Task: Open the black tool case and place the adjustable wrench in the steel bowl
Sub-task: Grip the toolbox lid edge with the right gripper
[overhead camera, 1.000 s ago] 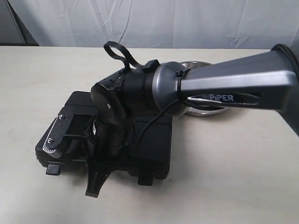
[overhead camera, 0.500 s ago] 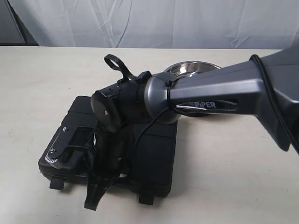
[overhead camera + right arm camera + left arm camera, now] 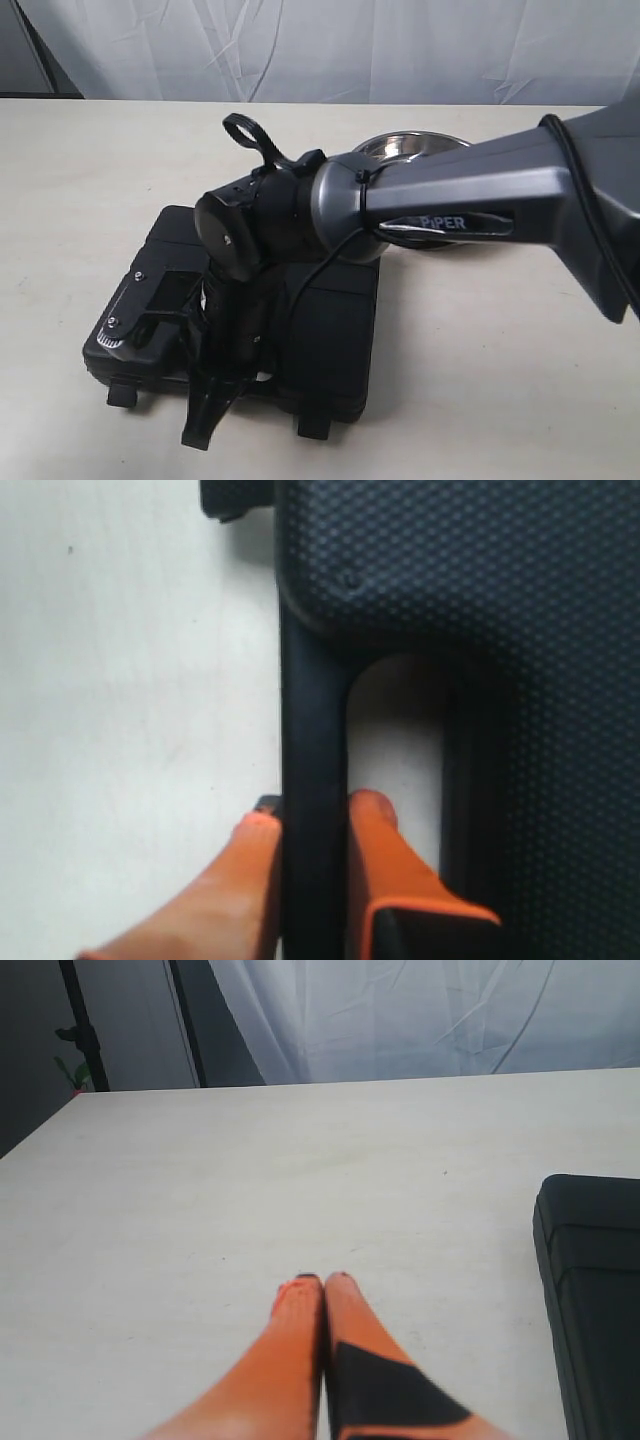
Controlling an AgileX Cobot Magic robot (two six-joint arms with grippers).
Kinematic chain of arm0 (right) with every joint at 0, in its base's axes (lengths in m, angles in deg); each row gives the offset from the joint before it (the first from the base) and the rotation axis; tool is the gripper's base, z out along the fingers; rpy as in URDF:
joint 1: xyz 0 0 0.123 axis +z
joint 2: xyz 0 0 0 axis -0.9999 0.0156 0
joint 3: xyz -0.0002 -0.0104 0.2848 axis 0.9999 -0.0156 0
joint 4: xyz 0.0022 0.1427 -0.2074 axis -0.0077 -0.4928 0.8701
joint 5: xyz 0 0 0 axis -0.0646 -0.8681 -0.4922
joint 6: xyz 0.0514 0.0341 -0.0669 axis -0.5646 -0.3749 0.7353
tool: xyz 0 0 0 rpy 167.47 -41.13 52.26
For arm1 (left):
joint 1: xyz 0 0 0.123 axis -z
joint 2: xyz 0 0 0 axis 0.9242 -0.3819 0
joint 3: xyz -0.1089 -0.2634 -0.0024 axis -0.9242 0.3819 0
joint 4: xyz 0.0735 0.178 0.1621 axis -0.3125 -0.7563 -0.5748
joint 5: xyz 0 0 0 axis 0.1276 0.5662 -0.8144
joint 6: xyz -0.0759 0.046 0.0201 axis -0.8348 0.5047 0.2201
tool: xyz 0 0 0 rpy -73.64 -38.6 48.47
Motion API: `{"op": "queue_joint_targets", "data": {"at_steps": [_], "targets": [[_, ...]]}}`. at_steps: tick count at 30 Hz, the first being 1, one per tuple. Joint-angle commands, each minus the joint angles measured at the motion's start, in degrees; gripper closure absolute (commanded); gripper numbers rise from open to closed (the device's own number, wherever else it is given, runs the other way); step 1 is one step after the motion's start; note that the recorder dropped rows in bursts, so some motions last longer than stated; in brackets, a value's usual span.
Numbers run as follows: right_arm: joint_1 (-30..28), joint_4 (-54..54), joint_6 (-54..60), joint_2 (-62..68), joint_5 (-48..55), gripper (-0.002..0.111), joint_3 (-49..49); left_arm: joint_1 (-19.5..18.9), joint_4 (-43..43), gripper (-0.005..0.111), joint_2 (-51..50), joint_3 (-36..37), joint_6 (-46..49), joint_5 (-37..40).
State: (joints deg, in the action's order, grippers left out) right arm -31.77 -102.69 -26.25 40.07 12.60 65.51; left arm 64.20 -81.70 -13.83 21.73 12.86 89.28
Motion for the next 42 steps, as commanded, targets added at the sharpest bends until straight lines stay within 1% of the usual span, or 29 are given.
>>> {"op": "queue_joint_targets", "data": {"at_steps": [1, 12, 16, 22, 27, 29, 33, 36, 39, 42], "targets": [[-0.08, 1.23, -0.34, -1.23, 1.2, 0.109, 0.15, -0.11, -0.12, 0.106, 0.22, 0.09, -0.09, -0.29], [-0.08, 2.31, -0.34, -6.85, -0.42, 0.109, 0.15, -0.11, -0.12, 0.106, 0.22, 0.09, -0.09, -0.29], [-0.08, 2.06, 1.16, -7.18, 1.56, 0.109, 0.15, -0.11, -0.12, 0.106, 0.22, 0.09, -0.09, -0.29], [-0.08, -4.24, 6.23, -3.58, 2.81, 0.109, 0.15, -0.11, -0.12, 0.106, 0.22, 0.09, -0.09, -0.29], [-0.08, -7.28, 6.64, -1.8, 2.2, 0.109, 0.15, -0.11, -0.12, 0.106, 0.22, 0.09, -0.09, -0.29], [0.04, -4.51, 6.64, -1.68, 2.04, 0.109, 0.15, -0.11, -0.12, 0.106, 0.22, 0.09, -0.09, -0.29], [2.0, 3.96, 7.01, -2.47, 2.74, 0.109, 0.15, -0.11, -0.12, 0.106, 0.22, 0.09, -0.09, -0.29], [2.96, 3.61, 13.62, -2.47, 3.27, 0.109, 0.15, -0.11, -0.12, 0.106, 0.22, 0.09, -0.09, -0.29], [3.49, -4.15, 22.39, -2.47, 4.92, 0.109, 0.15, -0.11, -0.12, 0.106, 0.22, 0.09, -0.09, -0.29], [4.13, -9.75, 26.52, -2.47, 7.03, 0.109, 0.15, -0.11, -0.12, 0.106, 0.22, 0.09, -0.09, -0.29]]}}
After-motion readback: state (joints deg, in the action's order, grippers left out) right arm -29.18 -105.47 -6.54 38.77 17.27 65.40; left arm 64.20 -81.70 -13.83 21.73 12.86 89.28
